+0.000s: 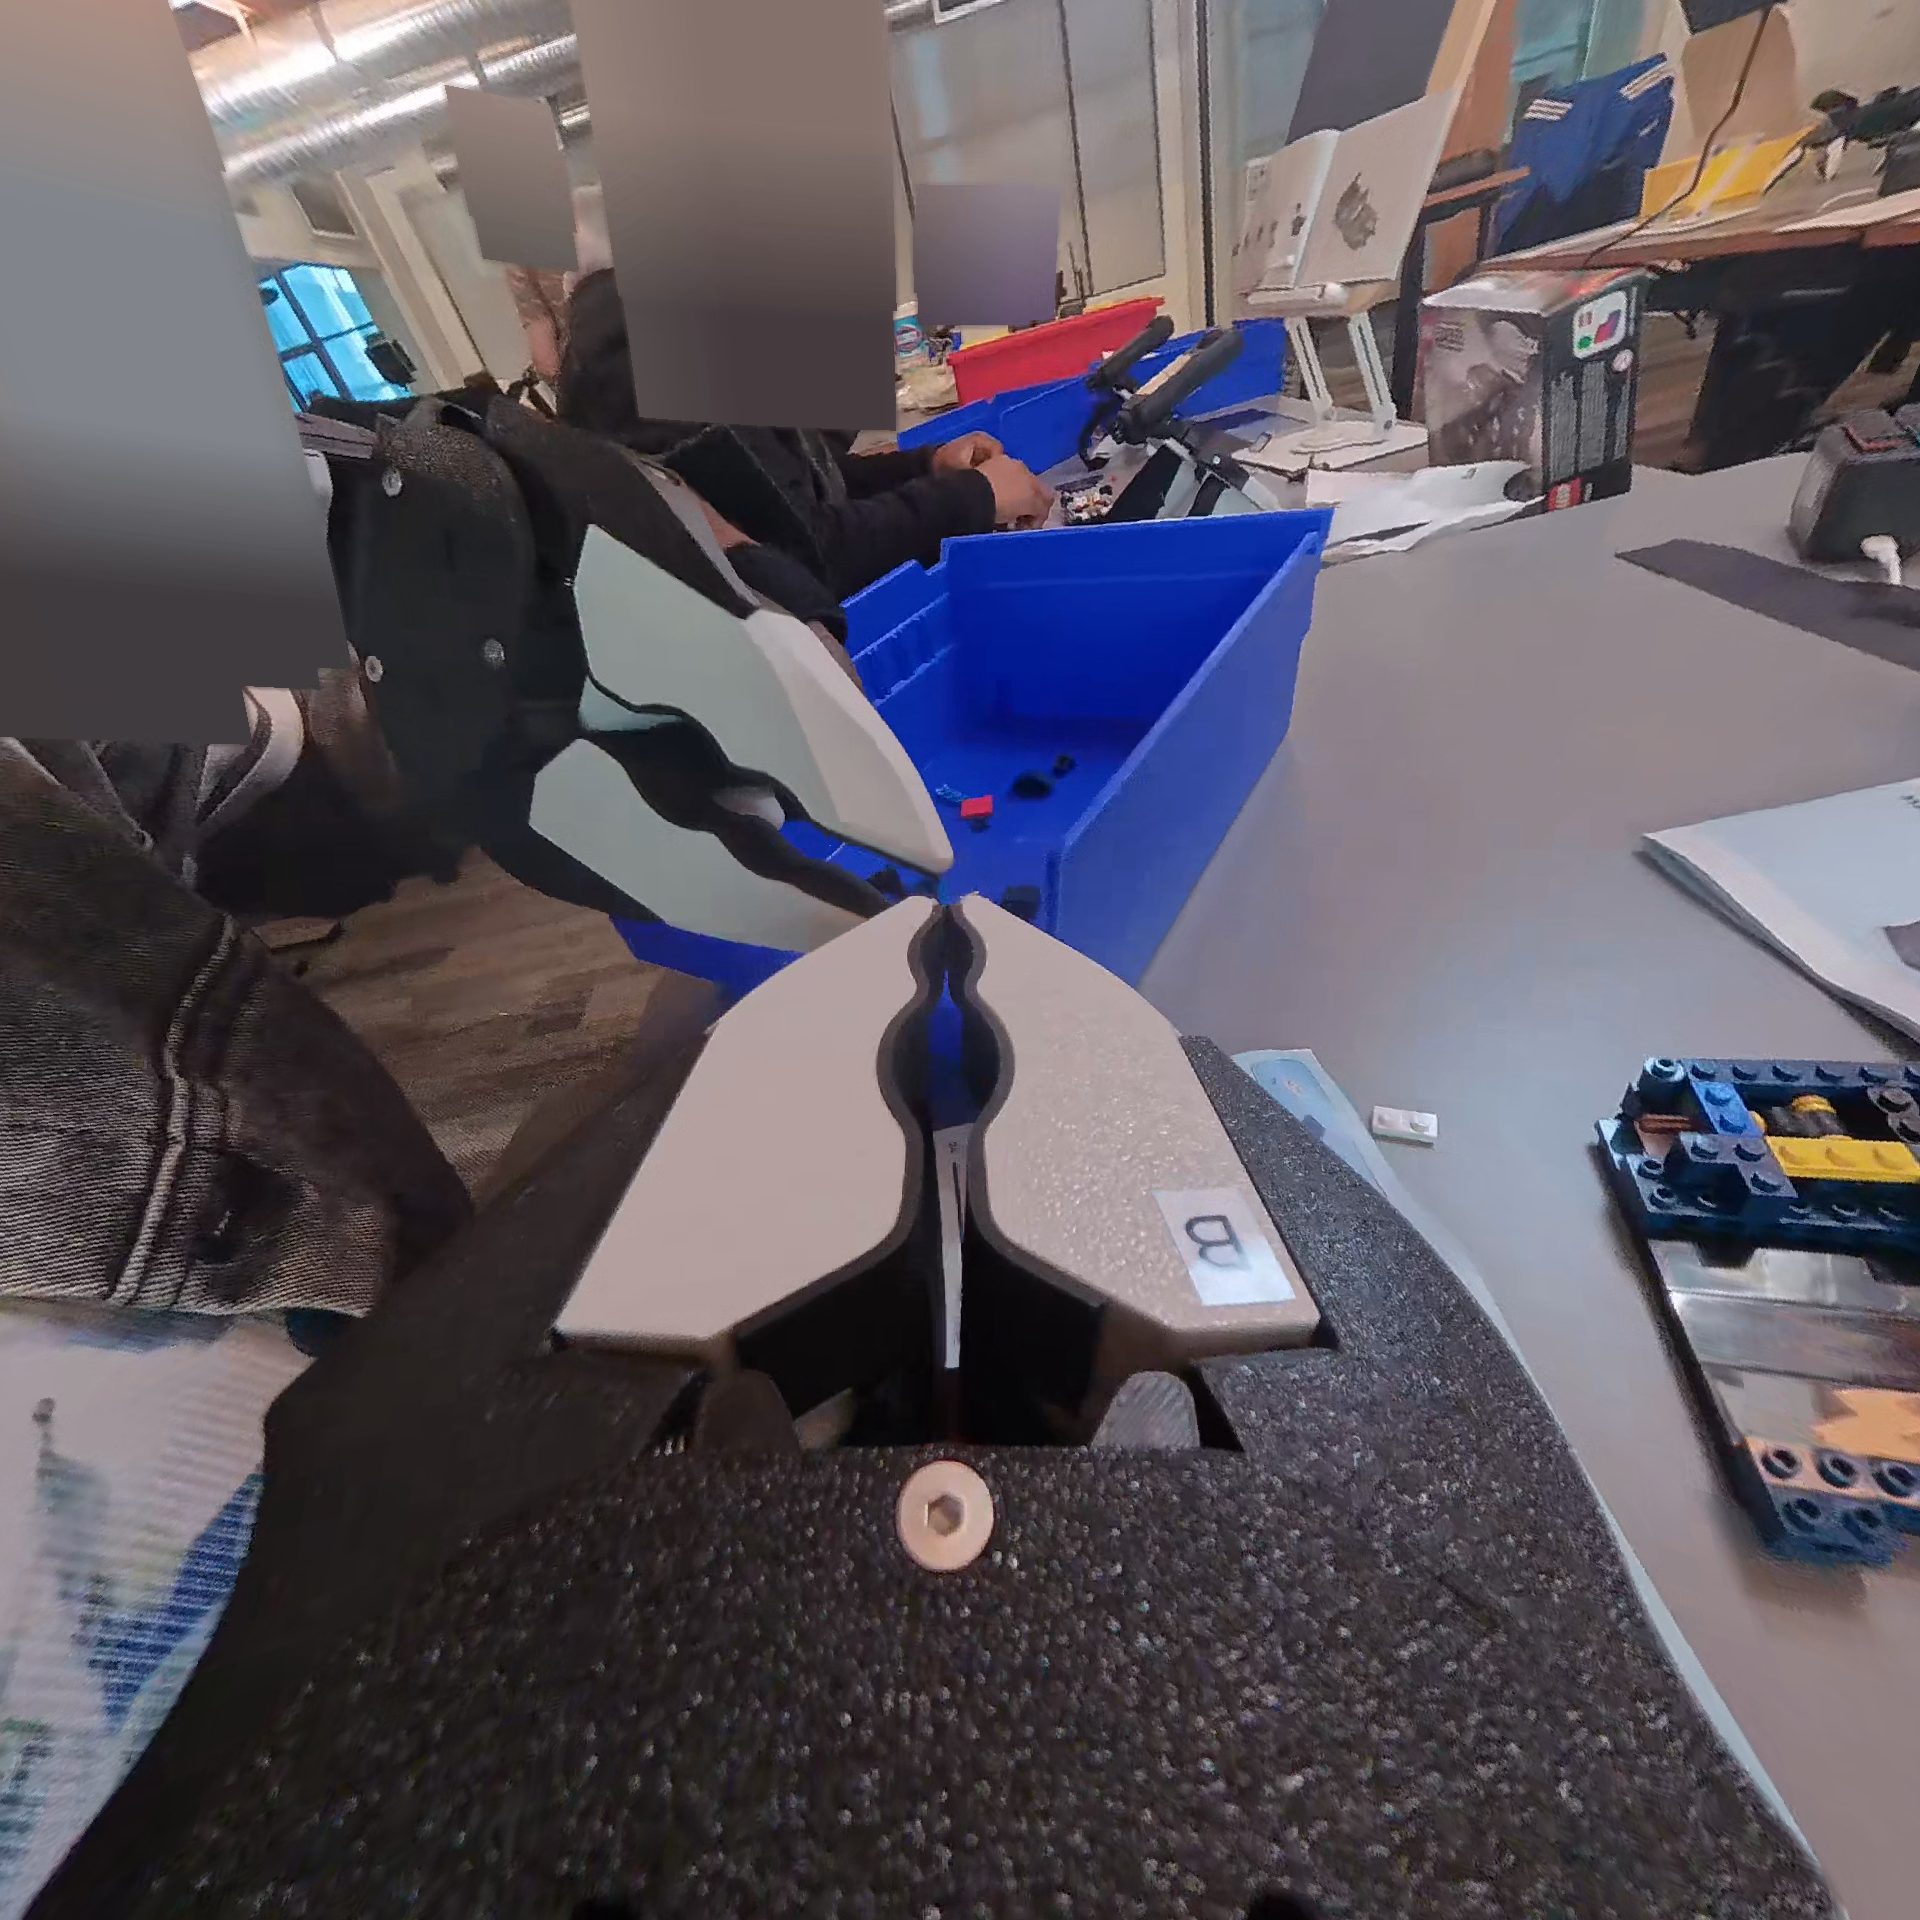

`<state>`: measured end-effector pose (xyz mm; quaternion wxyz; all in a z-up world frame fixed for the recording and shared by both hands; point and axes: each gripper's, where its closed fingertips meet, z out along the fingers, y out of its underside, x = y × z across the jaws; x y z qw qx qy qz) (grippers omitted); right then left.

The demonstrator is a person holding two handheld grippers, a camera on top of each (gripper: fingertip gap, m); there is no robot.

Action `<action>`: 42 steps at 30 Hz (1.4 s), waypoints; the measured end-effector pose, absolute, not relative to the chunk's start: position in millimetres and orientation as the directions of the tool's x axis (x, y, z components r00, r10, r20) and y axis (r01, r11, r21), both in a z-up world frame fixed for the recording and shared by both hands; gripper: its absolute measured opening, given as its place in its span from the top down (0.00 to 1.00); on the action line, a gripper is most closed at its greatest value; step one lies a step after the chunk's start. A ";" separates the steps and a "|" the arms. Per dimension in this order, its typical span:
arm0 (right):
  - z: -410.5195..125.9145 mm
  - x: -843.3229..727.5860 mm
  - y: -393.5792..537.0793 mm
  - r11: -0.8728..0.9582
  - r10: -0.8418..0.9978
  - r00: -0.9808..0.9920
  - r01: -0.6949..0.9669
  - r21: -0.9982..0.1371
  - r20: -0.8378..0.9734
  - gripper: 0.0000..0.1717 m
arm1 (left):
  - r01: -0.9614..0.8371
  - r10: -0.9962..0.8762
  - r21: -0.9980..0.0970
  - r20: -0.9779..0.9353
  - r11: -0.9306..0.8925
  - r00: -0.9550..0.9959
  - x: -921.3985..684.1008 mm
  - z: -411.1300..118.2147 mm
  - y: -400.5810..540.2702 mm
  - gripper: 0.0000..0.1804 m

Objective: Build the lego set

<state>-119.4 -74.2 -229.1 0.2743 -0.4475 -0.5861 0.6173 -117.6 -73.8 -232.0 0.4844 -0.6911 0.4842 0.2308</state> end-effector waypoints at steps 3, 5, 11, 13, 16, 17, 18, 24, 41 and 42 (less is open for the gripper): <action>-230.1 -118.8 -56.8 -0.246 0.847 -0.429 0.206 -0.947 -0.313 1.00 | -0.869 -0.430 -0.486 -0.767 -0.097 0.477 -127.0 -228.3 -72.5 0.93; -228.8 -117.1 -46.4 -0.281 0.840 -0.419 0.207 -0.937 -0.345 1.00 | -0.840 -0.434 -0.531 -0.735 -0.110 0.521 -129.9 -226.3 -73.6 0.93; -276.6 -108.6 -33.9 -0.134 0.838 -0.427 0.444 -0.886 -0.340 0.95 | -0.802 -0.351 -0.494 -0.724 -0.336 0.593 -187.9 -230.0 -74.7 0.90; -298.6 -109.2 -42.3 -0.059 0.848 -0.430 0.502 -0.863 -0.308 0.86 | -0.733 -0.298 -0.514 -0.687 -0.446 0.663 -215.3 -232.9 -78.1 0.90; -318.8 -111.7 -60.6 0.148 0.855 -0.491 0.541 -0.828 -0.169 0.86 | -0.586 -0.264 -0.584 -0.545 -0.561 0.796 -240.2 -246.6 -87.6 0.90; -322.9 -113.8 -62.8 0.217 0.853 -0.508 0.547 -0.808 -0.115 0.86 | -0.538 -0.262 -0.616 -0.484 -0.576 0.835 -243.2 -251.6 -90.0 0.90; -325.6 -117.0 -63.3 0.269 0.852 -0.519 0.548 -0.792 -0.070 0.86 | -0.486 -0.267 -0.640 -0.413 -0.596 0.871 -244.1 -258.0 -92.7 0.90; -353.0 -132.5 -68.0 0.385 0.834 -0.552 0.587 -0.712 -0.004 0.95 | -0.355 -0.308 -0.620 -0.186 -0.699 0.933 -244.0 -292.5 -105.9 0.89; -278.3 -89.5 91.6 -0.057 0.991 -0.086 0.431 -0.901 -0.103 0.80 | -0.435 -0.390 -0.522 -0.201 -0.734 0.899 -238.1 -323.1 -112.1 0.88; -268.4 -87.5 95.0 -0.071 0.991 -0.075 0.383 -0.921 -0.108 0.80 | -0.433 -0.388 -0.524 -0.199 -0.734 0.900 -238.5 -323.3 -112.4 0.88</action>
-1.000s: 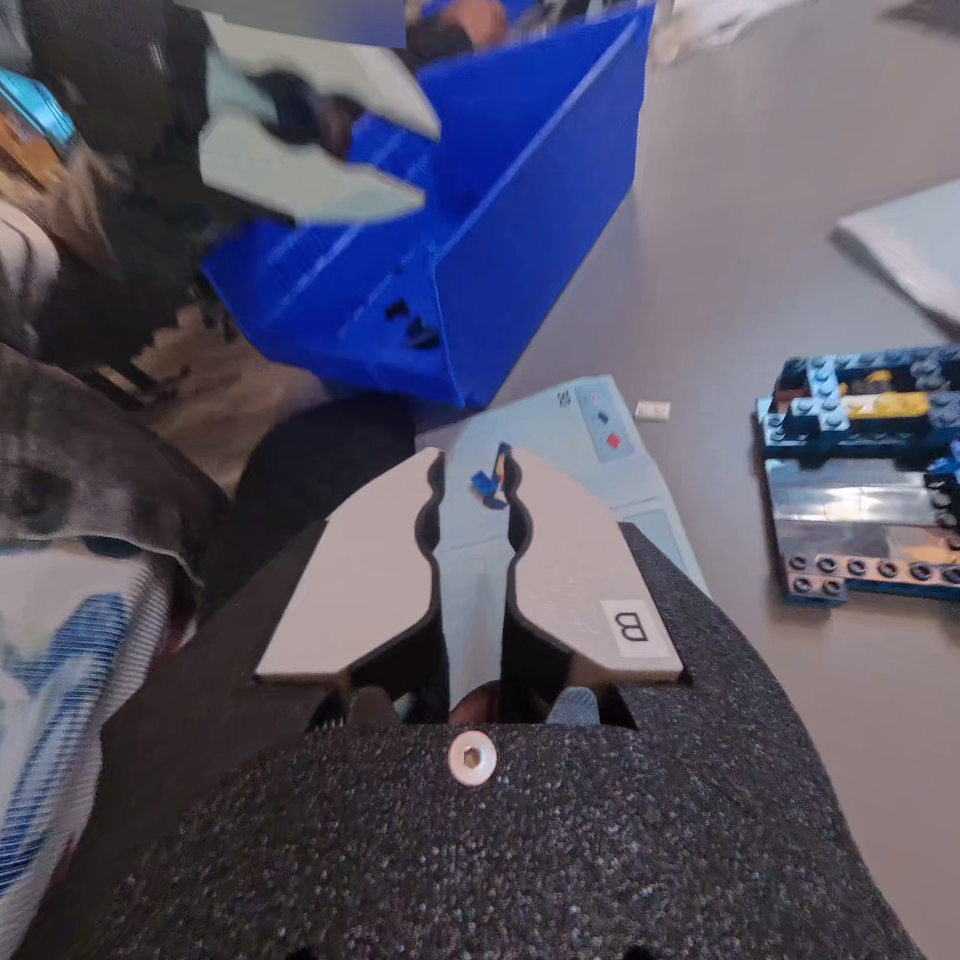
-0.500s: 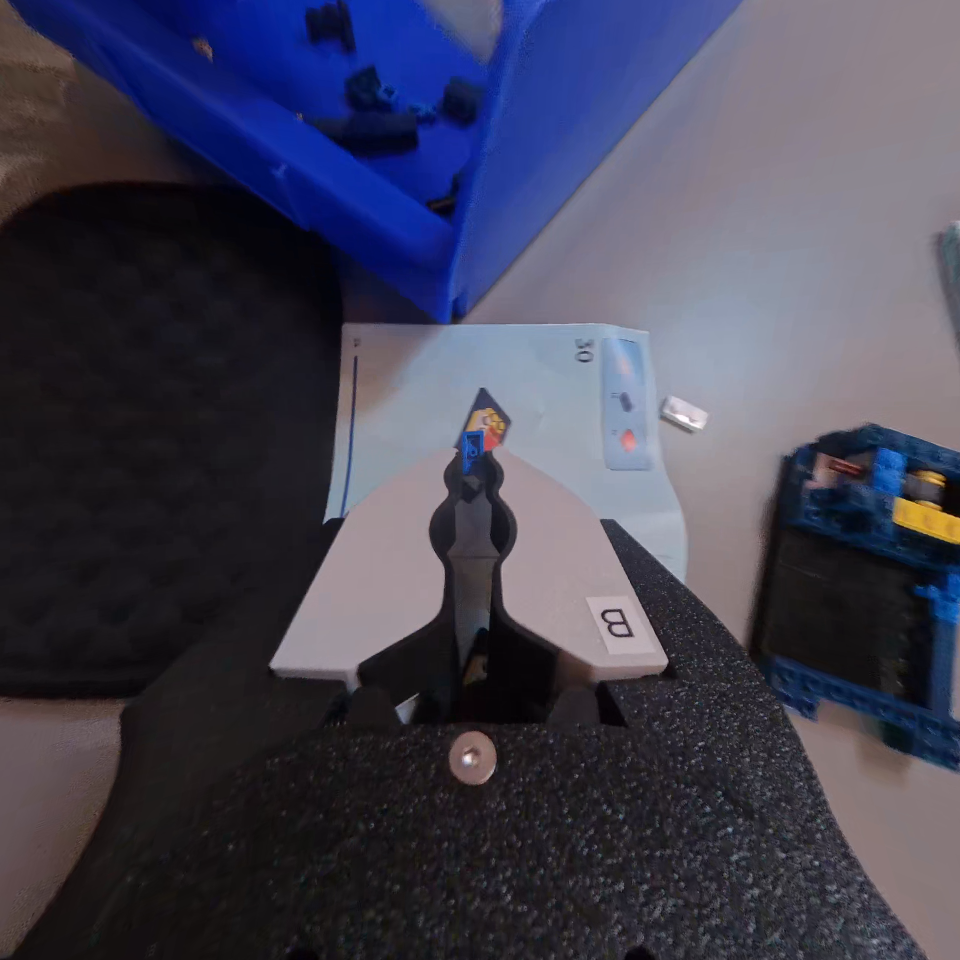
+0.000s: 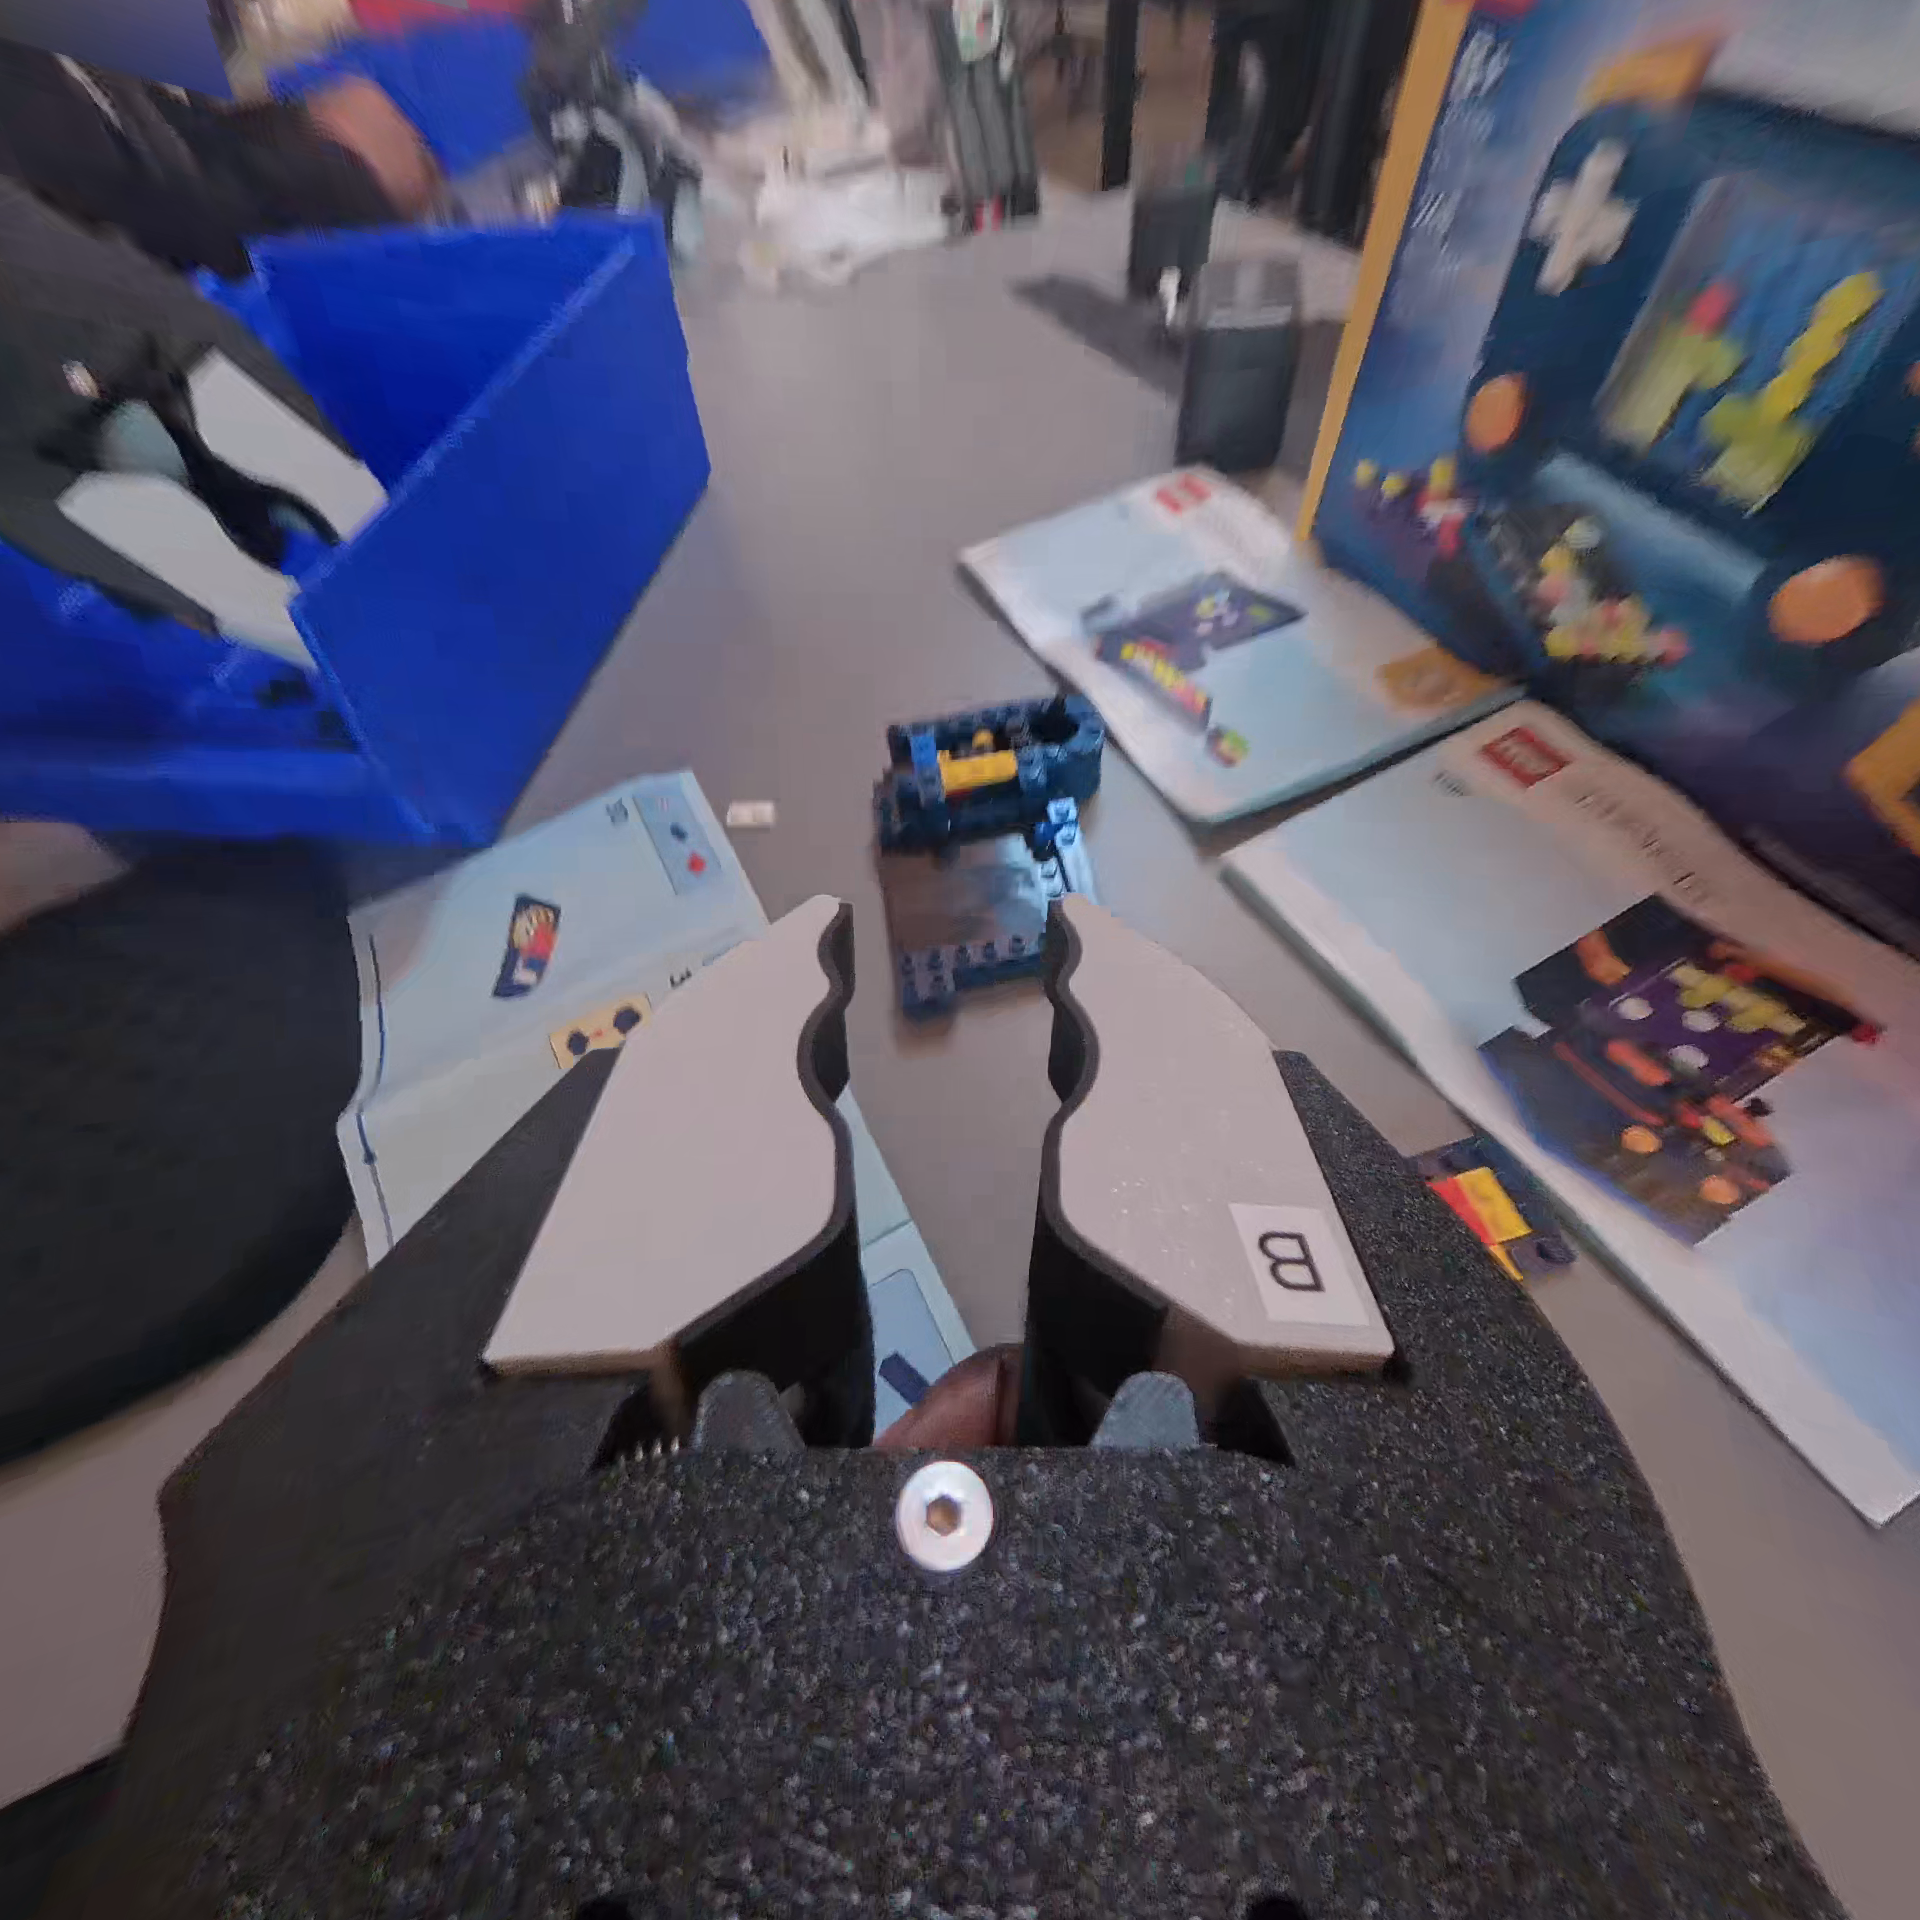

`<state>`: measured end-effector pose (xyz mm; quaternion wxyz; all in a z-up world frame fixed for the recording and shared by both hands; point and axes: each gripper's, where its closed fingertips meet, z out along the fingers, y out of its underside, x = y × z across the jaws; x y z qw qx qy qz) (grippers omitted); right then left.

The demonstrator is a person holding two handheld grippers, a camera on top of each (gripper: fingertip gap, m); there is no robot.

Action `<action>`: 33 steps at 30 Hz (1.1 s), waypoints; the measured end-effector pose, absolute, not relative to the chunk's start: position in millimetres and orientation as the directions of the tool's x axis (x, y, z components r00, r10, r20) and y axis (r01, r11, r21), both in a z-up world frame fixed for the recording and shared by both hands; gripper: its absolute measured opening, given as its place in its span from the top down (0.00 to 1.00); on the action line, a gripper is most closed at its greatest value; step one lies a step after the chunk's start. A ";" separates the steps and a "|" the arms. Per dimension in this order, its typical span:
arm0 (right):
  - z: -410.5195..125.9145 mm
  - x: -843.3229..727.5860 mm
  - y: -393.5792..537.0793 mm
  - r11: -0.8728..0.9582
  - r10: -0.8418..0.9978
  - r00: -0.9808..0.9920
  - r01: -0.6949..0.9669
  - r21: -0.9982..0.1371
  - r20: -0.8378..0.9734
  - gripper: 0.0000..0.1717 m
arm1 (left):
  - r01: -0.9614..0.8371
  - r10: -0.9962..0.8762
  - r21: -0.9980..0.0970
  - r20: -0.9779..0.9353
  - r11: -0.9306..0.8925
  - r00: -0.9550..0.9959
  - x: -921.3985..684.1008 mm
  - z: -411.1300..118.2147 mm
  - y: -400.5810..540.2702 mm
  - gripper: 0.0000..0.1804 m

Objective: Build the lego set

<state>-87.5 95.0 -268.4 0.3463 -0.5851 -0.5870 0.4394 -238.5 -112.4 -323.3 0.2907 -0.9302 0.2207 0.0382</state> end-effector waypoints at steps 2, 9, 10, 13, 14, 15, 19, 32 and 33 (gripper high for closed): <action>-258.1 -79.4 102.3 -0.086 0.992 -0.053 0.339 -0.937 -0.111 0.80 | -0.422 -0.381 -0.535 -0.193 -0.732 0.904 -238.9 -322.1 -111.8 0.88; -291.5 -43.7 93.9 -0.157 0.966 -0.134 0.378 -0.912 -0.222 0.81 | -0.438 -0.394 -0.547 -0.204 -0.713 0.896 -237.8 -320.3 -109.3 0.88; -301.8 -39.9 84.3 -0.145 0.956 -0.176 0.407 -0.902 -0.233 0.81 | -0.440 -0.395 -0.546 -0.206 -0.713 0.895 -238.0 -320.5 -109.0 0.88; -317.8 -34.8 64.9 -0.010 0.952 -0.264 0.475 -0.880 -0.154 0.81 | -0.440 -0.397 -0.546 -0.204 -0.713 0.895 -237.7 -320.9 -108.5 0.88; -318.8 -35.6 60.7 0.029 0.950 -0.286 0.474 -0.880 -0.123 0.81 | -0.439 -0.396 -0.547 -0.203 -0.713 0.895 -237.7 -320.8 -108.2 0.88; -321.1 -35.5 56.4 0.057 0.945 -0.308 0.481 -0.875 -0.108 0.81 | -0.437 -0.394 -0.548 -0.202 -0.714 0.897 -237.9 -320.9 -107.9 0.88; -335.7 -33.1 47.7 0.106 0.933 -0.344 0.546 -0.831 -0.107 0.81 | -0.436 -0.393 -0.544 -0.200 -0.717 0.897 -238.3 -321.6 -108.2 0.88; -351.9 -31.9 46.5 0.158 0.936 -0.342 0.620 -0.769 -0.082 0.81 | -0.411 -0.377 -0.522 -0.176 -0.748 0.909 -240.0 -326.3 -110.6 0.69; -351.9 -31.9 46.5 0.158 0.936 -0.341 0.620 -0.769 -0.083 0.81 | -0.417 -0.384 -0.516 -0.177 -0.748 0.906 -239.4 -327.3 -111.3 0.70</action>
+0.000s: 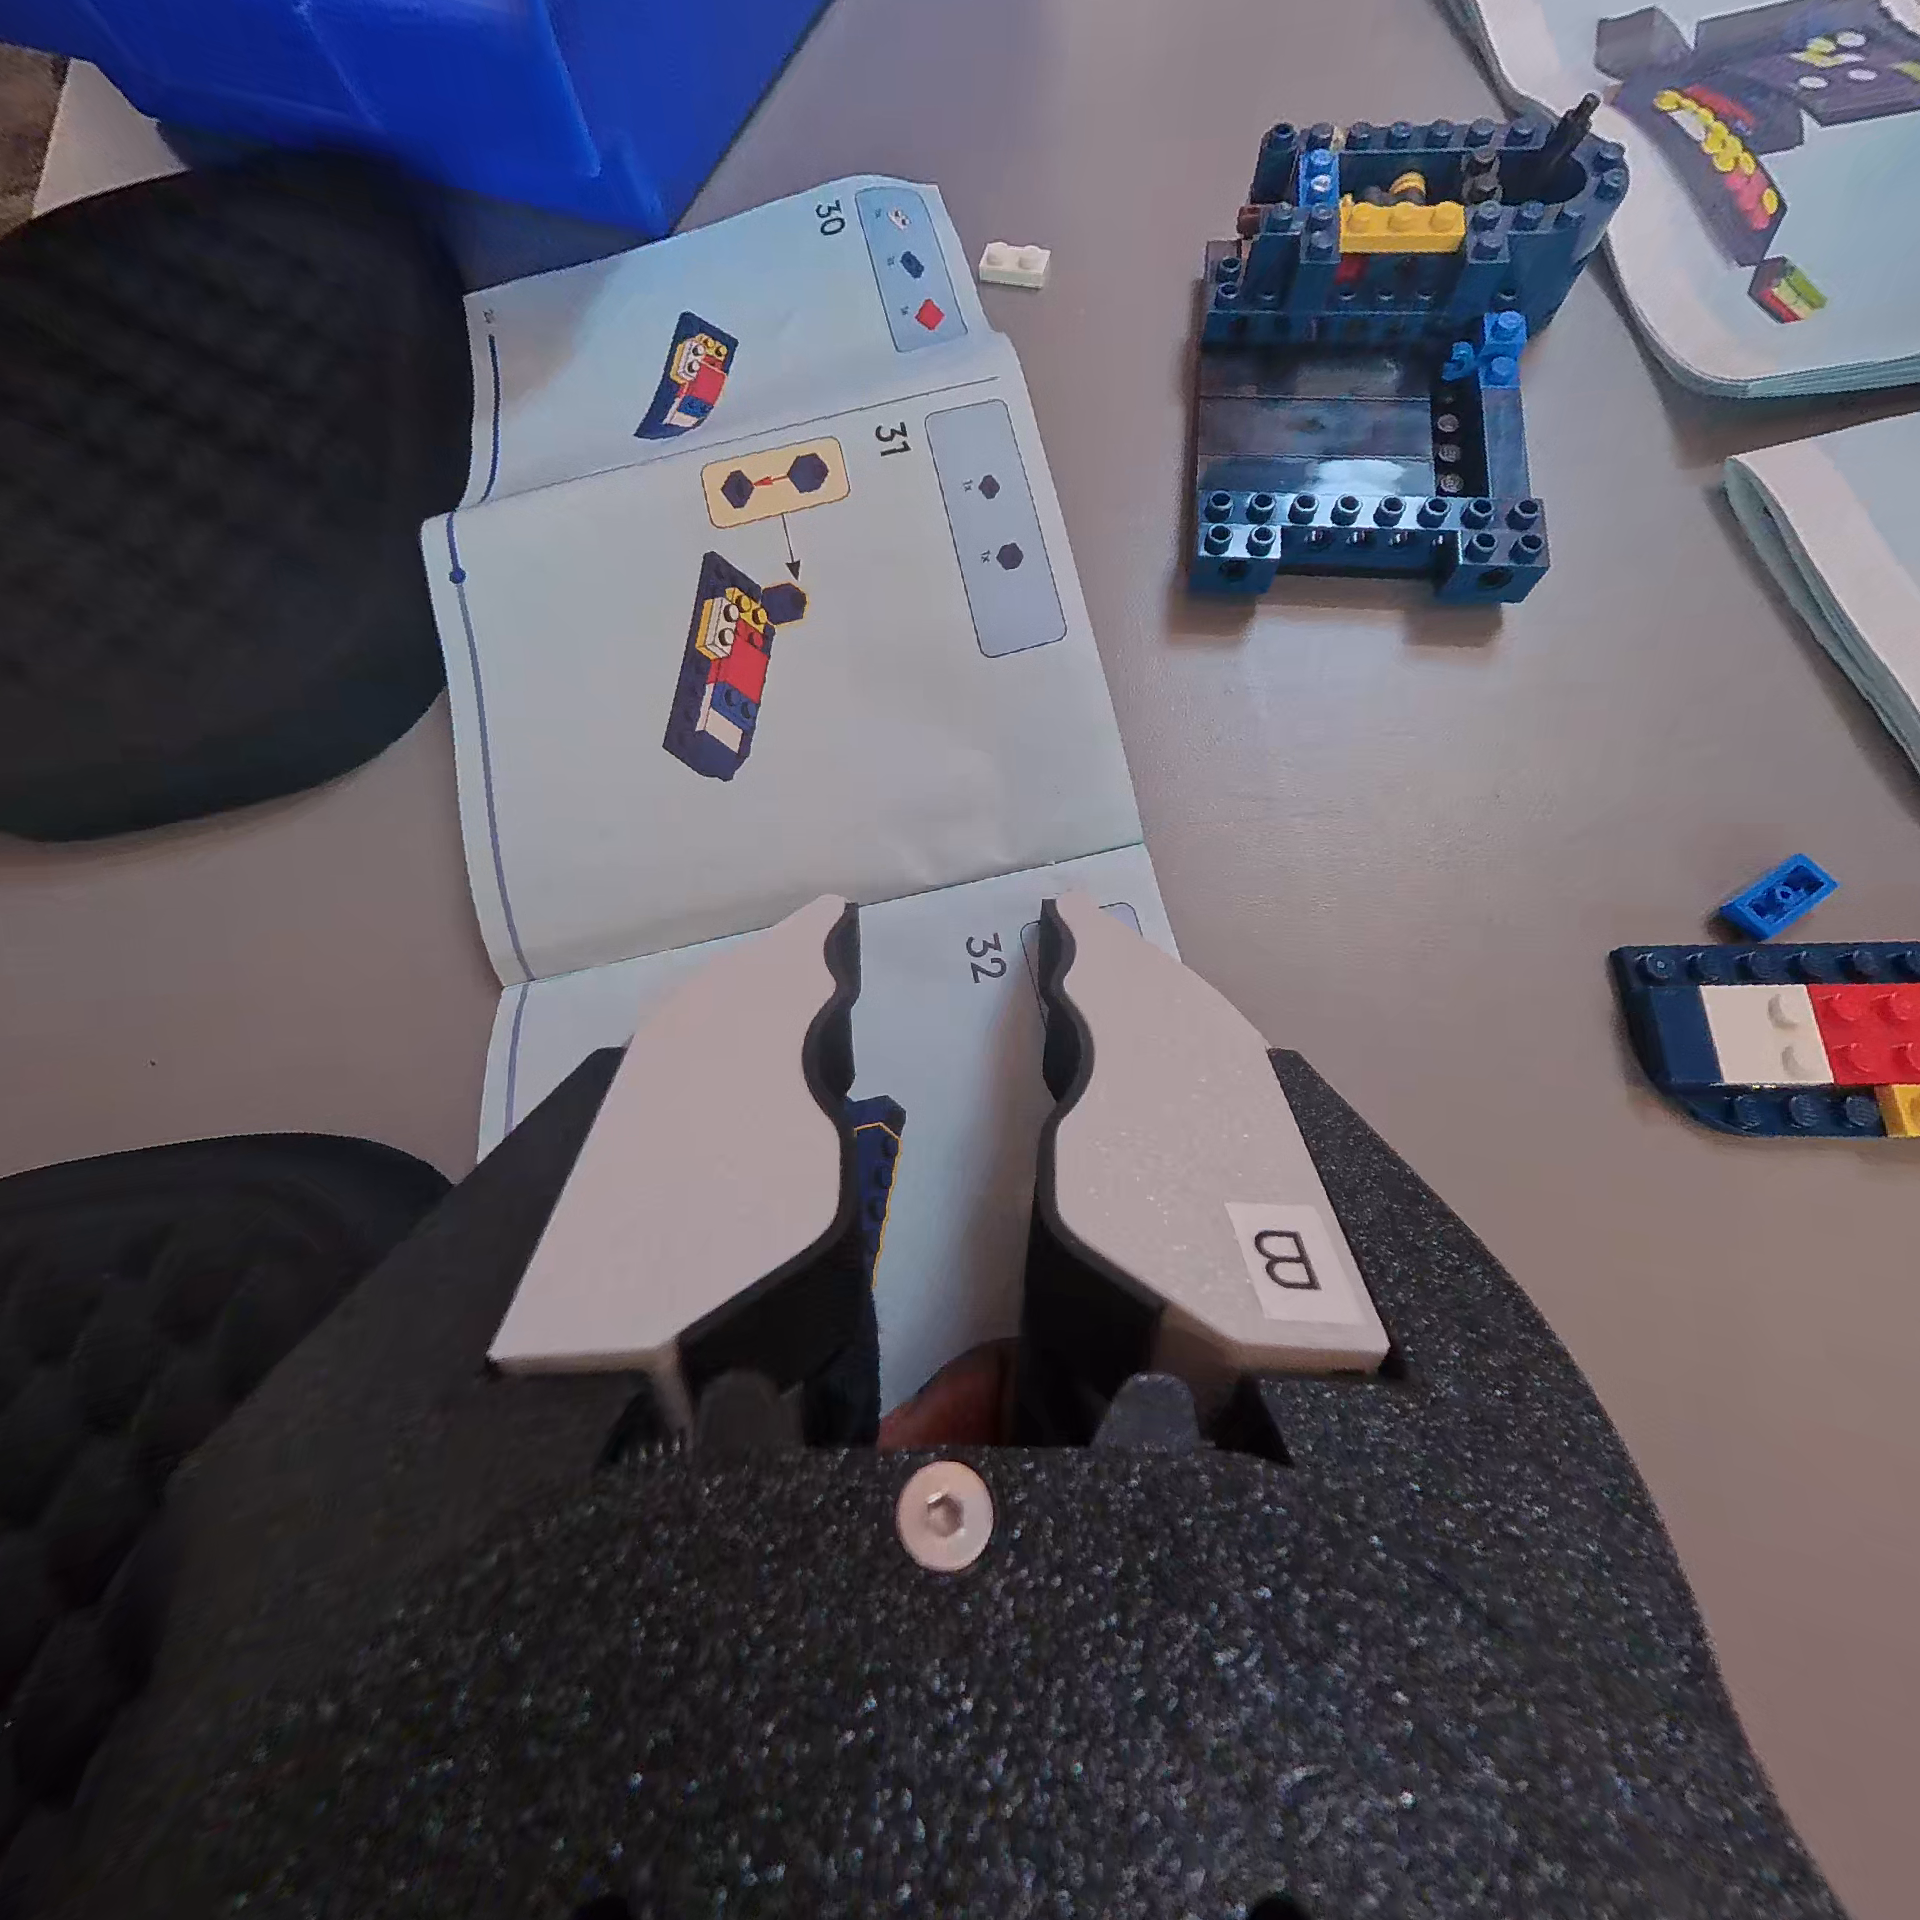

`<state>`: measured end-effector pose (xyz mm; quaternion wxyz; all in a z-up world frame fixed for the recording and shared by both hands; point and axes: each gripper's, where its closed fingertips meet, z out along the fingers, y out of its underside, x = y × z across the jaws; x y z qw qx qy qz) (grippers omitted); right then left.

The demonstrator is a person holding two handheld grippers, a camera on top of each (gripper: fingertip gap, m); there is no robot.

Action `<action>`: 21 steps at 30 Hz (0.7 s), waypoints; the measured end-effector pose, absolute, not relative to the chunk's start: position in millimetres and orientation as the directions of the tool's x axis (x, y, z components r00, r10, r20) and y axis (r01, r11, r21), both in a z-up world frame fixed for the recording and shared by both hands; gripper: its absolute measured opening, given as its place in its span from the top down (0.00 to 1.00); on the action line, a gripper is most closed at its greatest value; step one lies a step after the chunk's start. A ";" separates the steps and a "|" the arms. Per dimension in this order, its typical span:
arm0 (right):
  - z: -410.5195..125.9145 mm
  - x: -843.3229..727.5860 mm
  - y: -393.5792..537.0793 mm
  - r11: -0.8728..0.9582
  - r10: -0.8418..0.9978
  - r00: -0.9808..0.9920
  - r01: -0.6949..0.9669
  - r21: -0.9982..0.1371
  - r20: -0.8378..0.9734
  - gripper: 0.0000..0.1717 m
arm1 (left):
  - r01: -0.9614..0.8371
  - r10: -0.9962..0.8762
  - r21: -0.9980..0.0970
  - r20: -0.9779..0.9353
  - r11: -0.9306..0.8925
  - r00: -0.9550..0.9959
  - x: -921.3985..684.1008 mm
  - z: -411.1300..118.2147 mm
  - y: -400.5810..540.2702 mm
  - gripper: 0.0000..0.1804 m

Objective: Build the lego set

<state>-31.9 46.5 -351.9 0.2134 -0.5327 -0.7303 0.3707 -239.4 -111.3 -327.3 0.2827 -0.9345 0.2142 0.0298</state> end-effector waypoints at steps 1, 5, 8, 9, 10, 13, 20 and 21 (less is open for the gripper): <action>-351.9 -32.0 46.5 0.158 0.936 -0.341 0.620 -0.769 -0.083 0.81 | -0.420 -0.387 -0.513 -0.177 -0.749 0.905 -239.2 -327.7 -111.7 0.70; -352.2 -32.0 46.6 0.158 0.936 -0.341 0.621 -0.768 -0.083 0.81 | -0.425 -0.397 -0.512 -0.171 -0.746 0.902 -237.3 -327.8 -112.1 0.72; -352.4 -32.1 47.0 0.155 0.937 -0.339 0.623 -0.767 -0.086 0.81 | -0.430 -0.394 -0.505 -0.184 -0.748 0.901 -239.0 -328.1 -112.6 0.73; -352.6 -32.0 46.9 0.154 0.937 -0.339 0.624 -0.766 -0.087 0.81 | -0.416 -0.361 -0.517 -0.210 -0.748 0.909 -244.6 -324.5 -109.8 0.73; -352.7 -32.0 46.9 0.154 0.937 -0.339 0.624 -0.766 -0.087 0.81 | -0.375 -0.288 -0.550 -0.241 -0.746 0.927 -254.5 -317.0 -104.7 0.73; -352.8 -32.1 47.1 0.155 0.937 -0.338 0.625 -0.765 -0.086 0.81 | -0.120 0.009 -0.715 -0.173 -0.688 0.985 -289.3 -285.9 -93.9 0.70; -352.9 -32.1 47.4 0.152 0.938 -0.336 0.626 -0.765 -0.089 0.82 | 0.052 0.089 -0.788 -0.003 -0.613 0.996 -294.8 -274.4 -95.2 0.67; -352.9 -32.1 47.4 0.152 0.938 -0.336 0.626 -0.765 -0.089 0.82 | 0.018 0.062 -0.769 -0.028 -0.640 0.998 -291.6 -279.2 -96.4 0.70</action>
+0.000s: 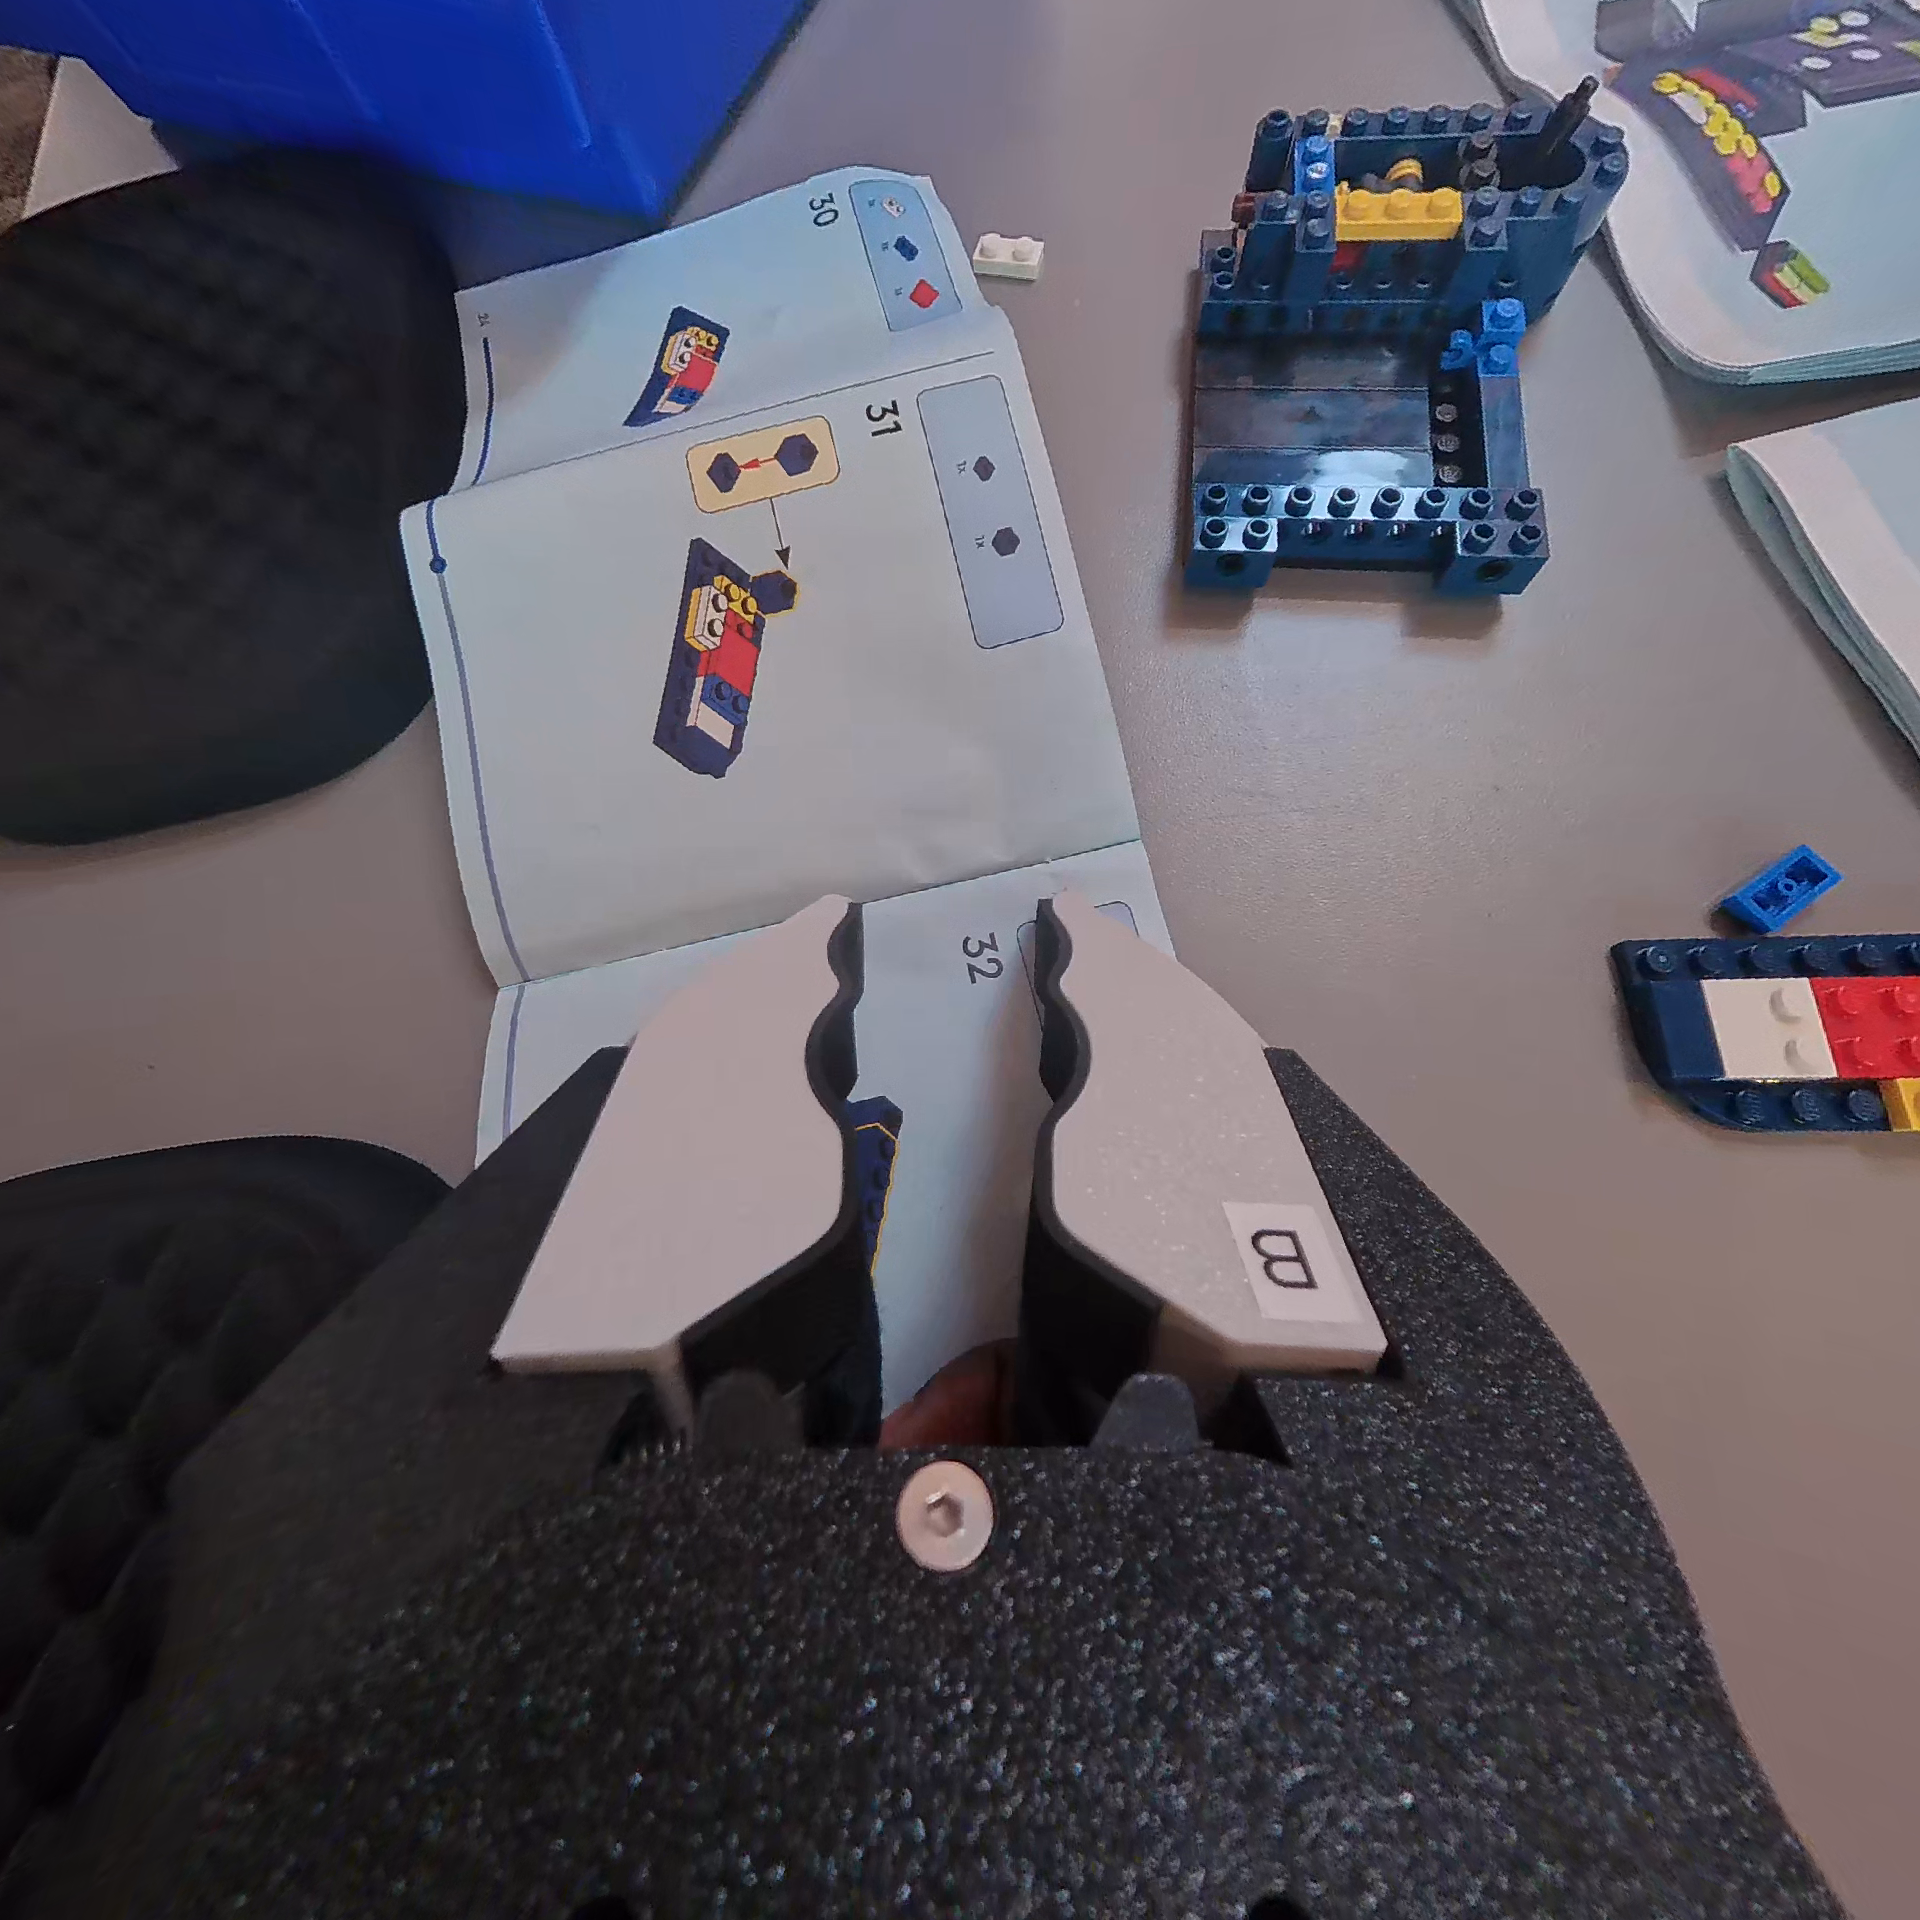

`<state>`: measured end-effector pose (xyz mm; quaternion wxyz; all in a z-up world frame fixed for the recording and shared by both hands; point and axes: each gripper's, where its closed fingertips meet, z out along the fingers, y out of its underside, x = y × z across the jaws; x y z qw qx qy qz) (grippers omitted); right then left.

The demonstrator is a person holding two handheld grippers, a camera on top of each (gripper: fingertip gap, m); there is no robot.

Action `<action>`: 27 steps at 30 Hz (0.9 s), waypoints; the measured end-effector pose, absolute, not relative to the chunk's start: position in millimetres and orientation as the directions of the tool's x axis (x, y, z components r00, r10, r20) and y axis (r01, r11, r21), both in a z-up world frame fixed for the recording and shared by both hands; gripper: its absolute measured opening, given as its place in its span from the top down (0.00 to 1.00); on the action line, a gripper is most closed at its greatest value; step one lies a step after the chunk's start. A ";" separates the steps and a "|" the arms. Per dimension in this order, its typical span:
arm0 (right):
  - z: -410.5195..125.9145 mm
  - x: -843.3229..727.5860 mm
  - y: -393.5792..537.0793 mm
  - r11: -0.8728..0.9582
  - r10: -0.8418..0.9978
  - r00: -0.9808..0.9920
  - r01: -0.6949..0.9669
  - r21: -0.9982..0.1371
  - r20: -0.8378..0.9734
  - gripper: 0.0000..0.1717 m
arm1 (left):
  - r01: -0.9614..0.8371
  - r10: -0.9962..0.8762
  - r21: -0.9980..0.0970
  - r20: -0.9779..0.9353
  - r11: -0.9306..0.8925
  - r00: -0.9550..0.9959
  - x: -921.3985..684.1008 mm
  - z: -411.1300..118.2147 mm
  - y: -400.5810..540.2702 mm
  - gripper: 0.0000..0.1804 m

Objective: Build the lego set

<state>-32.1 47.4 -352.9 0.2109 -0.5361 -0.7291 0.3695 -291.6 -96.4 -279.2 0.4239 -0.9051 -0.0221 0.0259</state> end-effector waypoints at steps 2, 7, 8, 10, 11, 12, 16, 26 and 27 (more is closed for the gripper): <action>-352.9 -32.1 47.4 0.152 0.938 -0.336 0.626 -0.765 -0.089 0.82 | -0.066 -0.043 -0.721 -0.051 -0.690 0.998 -276.5 -290.4 -97.7 0.76; -353.0 -32.1 47.6 0.151 0.938 -0.335 0.626 -0.765 -0.090 0.82 | -0.343 -0.363 -0.493 -0.059 -0.800 0.930 -232.5 -331.8 -113.5 0.83; -353.1 -32.1 47.7 0.152 0.938 -0.335 0.626 -0.765 -0.089 0.82 | -0.378 -0.386 -0.447 -0.077 -0.811 0.919 -232.3 -338.6 -116.5 0.83; -353.1 -32.0 47.6 0.152 0.938 -0.336 0.626 -0.765 -0.088 0.82 | -0.404 -0.397 -0.393 -0.102 -0.826 0.912 -234.5 -345.9 -119.0 0.80; -353.1 -32.0 47.7 0.153 0.938 -0.336 0.626 -0.765 -0.087 0.82 | -0.401 -0.394 -0.383 -0.102 -0.832 0.913 -235.3 -347.0 -119.1 0.79; -353.1 -32.1 47.6 0.154 0.938 -0.336 0.626 -0.765 -0.086 0.82 | -0.396 -0.389 -0.379 -0.098 -0.837 0.916 -236.1 -347.2 -119.0 0.79; -353.1 -32.0 47.6 0.155 0.938 -0.336 0.625 -0.765 -0.084 0.82 | -0.399 -0.406 -0.359 -0.061 -0.844 0.912 -231.7 -346.8 -121.2 0.87; -353.2 -32.1 47.5 0.158 0.938 -0.336 0.625 -0.765 -0.081 0.82 | -0.505 -0.489 -0.287 -0.133 -0.814 0.862 -237.1 -348.7 -117.3 0.92; -353.3 -32.2 47.5 0.158 0.938 -0.336 0.625 -0.765 -0.081 0.82 | -0.508 -0.489 -0.289 -0.140 -0.812 0.861 -238.0 -348.5 -116.4 0.92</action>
